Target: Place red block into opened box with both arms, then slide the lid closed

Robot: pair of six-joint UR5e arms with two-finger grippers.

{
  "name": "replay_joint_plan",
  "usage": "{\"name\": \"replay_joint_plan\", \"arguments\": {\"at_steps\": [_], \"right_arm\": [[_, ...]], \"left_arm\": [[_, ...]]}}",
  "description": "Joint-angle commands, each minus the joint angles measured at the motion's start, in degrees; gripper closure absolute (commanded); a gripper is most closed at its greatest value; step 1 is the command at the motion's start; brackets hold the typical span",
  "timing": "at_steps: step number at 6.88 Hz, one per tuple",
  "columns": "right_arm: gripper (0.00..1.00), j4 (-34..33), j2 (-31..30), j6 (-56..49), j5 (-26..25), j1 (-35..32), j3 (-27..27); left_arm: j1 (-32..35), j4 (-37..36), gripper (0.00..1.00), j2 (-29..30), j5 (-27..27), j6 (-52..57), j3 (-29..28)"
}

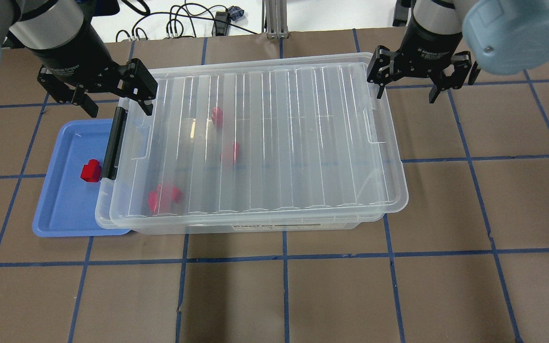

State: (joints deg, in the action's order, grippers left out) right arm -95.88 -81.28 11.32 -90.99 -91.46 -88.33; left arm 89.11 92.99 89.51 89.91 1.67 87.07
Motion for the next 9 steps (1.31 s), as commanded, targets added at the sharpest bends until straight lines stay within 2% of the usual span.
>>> {"name": "replay_joint_plan", "arguments": {"at_steps": [1,2,6,9], "right_arm": [[0.0,-7.4,4.6,-5.6,-0.5,0.0,-2.5],[0.0,-7.4,4.9,-9.2,-0.6,0.0,-3.1],[0.0,-8.0,5.2,-11.0,-5.2,0.0,-5.4],[0.0,-9.9,5.3,-15.0,-10.1,0.7,-5.1]], "left_arm": [[-0.1,0.0,0.0,0.1,0.0,0.0,0.0],[-0.1,0.0,0.0,0.1,0.0,0.0,0.0],[-0.1,0.0,0.0,0.0,-0.1,0.0,0.0],[-0.1,0.0,0.0,0.0,0.0,0.0,0.0]]}}
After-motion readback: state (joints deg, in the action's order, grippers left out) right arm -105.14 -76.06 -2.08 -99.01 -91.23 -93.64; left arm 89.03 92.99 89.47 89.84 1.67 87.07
